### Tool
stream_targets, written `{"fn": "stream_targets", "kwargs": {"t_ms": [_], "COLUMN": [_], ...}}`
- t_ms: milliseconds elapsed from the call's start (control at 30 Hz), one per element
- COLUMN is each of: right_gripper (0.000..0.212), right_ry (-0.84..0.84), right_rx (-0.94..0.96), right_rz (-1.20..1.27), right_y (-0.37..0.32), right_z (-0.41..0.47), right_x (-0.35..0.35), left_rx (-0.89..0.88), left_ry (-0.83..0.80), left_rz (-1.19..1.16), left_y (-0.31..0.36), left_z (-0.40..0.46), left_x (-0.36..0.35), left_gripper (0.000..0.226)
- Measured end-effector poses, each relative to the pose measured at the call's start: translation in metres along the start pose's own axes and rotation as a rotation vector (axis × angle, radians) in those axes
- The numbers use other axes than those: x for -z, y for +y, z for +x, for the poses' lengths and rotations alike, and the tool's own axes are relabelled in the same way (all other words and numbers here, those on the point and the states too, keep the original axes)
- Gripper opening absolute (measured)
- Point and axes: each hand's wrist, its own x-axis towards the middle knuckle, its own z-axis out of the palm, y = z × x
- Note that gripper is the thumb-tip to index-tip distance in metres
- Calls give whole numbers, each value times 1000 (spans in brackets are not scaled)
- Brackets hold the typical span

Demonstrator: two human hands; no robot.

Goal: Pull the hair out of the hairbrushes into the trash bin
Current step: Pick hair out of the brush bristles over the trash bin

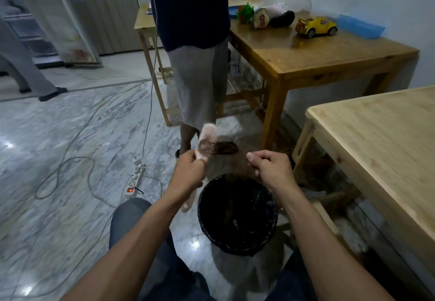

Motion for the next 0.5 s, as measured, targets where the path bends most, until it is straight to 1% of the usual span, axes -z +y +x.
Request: {"fn": "stream_targets", "kwargs": {"t_ms": [33, 100, 200, 300, 367, 433, 500], "right_gripper": [19, 17, 18, 40, 51, 51, 36], "right_ry": [26, 45, -9, -87, -130, -254, -425], "right_rx": [-14, -41, -72, -89, -44, 5, 10], "right_rz": [-13, -41, -145, -224, -154, -45, 62], "right_y": [2, 6, 6, -3, -8, -9, -8], "right_z": [0, 1, -2, -7, -8, -8, -7], "right_x": [5, 13, 15, 6, -1, -4, -4], "left_rx": [34, 44, -11, -111, -199, -264, -302], "left_ry": [40, 80, 21, -79, -116, -121, -123], "left_rz": [-54, -42, 88, 188, 274, 334, 352], "left_y": [-1, -6, -8, -3, 2, 8, 12], "left_z": [2, 6, 6, -2, -7, -9, -10], "left_x": [3, 11, 13, 4, -4, -8, -10], "left_gripper": [17, 18, 8, 6, 16, 21, 22]}}
